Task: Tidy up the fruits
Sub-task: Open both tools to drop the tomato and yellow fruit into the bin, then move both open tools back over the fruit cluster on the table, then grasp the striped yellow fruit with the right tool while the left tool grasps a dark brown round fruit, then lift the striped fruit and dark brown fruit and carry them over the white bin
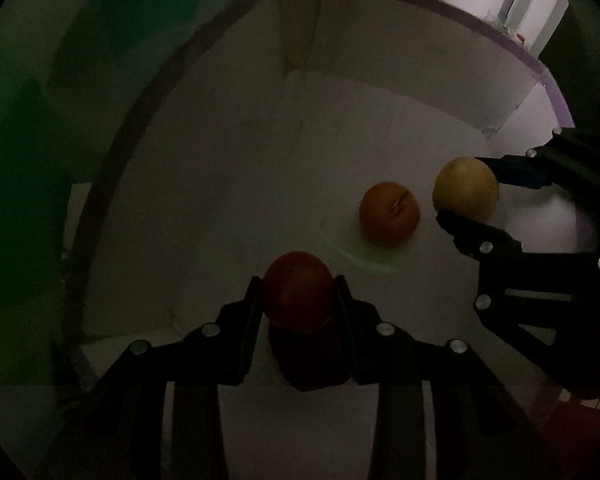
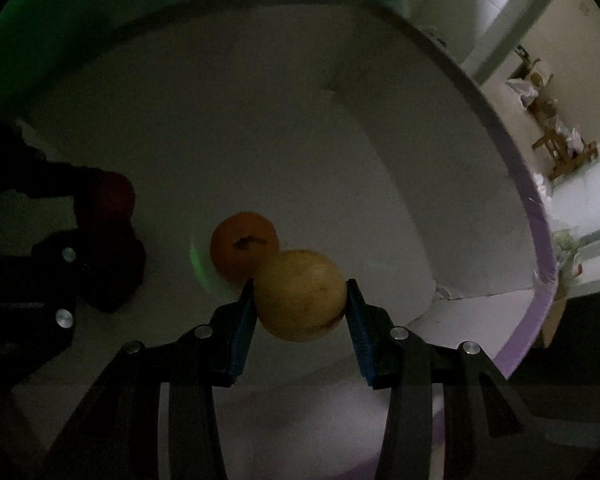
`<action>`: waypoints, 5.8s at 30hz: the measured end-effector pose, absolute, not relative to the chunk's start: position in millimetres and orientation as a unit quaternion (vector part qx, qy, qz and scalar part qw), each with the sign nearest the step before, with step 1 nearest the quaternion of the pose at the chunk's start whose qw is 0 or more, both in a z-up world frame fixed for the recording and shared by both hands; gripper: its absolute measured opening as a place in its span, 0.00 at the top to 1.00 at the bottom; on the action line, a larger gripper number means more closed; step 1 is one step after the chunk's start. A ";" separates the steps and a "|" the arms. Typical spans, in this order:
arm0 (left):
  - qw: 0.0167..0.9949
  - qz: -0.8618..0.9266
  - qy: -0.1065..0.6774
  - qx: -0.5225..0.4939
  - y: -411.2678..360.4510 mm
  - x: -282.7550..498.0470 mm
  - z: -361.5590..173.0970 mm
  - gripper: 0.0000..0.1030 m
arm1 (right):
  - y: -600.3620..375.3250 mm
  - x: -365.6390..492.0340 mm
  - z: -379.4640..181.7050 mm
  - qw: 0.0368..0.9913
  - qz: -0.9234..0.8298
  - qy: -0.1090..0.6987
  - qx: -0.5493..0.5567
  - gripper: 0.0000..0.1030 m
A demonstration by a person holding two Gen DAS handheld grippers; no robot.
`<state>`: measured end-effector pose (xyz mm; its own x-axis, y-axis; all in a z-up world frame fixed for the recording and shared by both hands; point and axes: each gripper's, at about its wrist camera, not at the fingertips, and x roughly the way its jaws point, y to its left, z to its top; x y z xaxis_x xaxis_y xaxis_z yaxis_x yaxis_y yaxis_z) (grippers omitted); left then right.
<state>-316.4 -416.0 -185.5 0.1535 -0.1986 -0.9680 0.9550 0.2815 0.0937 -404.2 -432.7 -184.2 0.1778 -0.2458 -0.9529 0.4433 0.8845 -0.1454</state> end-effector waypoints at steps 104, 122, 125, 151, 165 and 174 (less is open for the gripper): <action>0.914 -0.114 0.327 -0.209 120.9 -13.0 23.6 0.02 | -188.7 67.6 2.9 0.901 -0.035 0.407 0.144 0.59; 0.899 -0.071 0.422 -0.095 46.1 55.7 14.0 0.16 | -227.0 32.4 6.8 0.903 0.050 0.325 0.276 0.59; 0.896 -0.052 0.430 -0.096 40.6 76.1 10.5 0.22 | -227.3 32.5 6.6 0.903 0.052 0.325 0.276 0.59; 0.912 -0.100 0.318 -0.240 99.9 -4.5 20.0 0.59 | -227.3 33.1 5.4 0.904 0.057 0.323 0.275 0.59; 0.906 -0.091 0.326 -0.254 106.2 -38.2 24.6 0.59 | -222.1 -18.3 14.0 0.893 0.089 0.343 0.278 0.59; 0.914 -0.189 0.320 -0.164 31.0 -129.6 39.7 0.59 | -231.8 -159.3 40.1 0.921 0.087 0.329 0.190 0.59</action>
